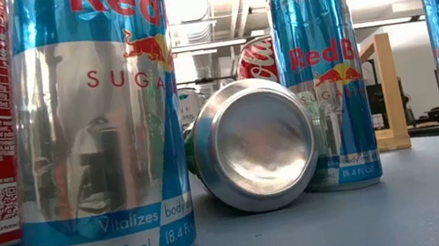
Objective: Place canned beverage on shelf
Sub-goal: Put the white yellow soda can on the shelf aligned with the other white yellow soda can
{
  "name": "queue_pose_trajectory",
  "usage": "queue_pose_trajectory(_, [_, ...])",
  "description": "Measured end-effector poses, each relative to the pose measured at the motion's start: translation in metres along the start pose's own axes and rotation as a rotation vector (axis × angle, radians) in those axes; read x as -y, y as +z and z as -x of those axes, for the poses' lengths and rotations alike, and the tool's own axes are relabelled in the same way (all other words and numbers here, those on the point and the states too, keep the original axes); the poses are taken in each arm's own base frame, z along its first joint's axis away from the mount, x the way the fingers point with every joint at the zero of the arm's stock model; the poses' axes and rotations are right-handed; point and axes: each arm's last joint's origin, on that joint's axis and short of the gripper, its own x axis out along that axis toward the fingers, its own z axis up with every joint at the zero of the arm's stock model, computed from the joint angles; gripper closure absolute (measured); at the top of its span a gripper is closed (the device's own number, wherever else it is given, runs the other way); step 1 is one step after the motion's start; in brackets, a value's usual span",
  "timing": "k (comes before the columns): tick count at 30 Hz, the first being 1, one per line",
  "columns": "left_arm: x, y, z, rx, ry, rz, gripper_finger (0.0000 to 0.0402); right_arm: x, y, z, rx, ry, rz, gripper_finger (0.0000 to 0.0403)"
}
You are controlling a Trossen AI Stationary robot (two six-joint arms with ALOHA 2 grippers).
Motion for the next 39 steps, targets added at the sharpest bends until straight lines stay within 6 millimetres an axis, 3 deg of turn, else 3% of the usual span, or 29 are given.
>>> queue_pose_trajectory(9, [0.004, -0.001, -0.002, -0.006, -0.037, 0.010, 0.0177, -0.031, 0.001, -0.065, -0.208, 0.012, 0.159, 0.0070])
queue_pose_trajectory(16, [0.005, -0.003, -0.003, -0.027, -0.047, 0.023, 0.0177, -0.056, 0.015, -0.093, -0.508, -0.163, 0.274, 0.0070])
queue_pose_trajectory(24, [0.005, -0.005, -0.003, -0.043, -0.040, -0.010, 0.0177, -0.089, 0.026, -0.135, -0.625, -0.100, 0.429, 0.0070])
queue_pose_trajectory(34, [0.004, -0.008, -0.003, -0.062, -0.015, -0.033, 0.0177, -0.074, 0.018, -0.197, -0.678, -0.035, 0.631, 0.0070])
queue_pose_trajectory(39, [0.004, -0.008, -0.003, -0.066, -0.014, -0.027, 0.0177, -0.079, 0.021, -0.213, -0.641, 0.077, 0.705, 0.0070])
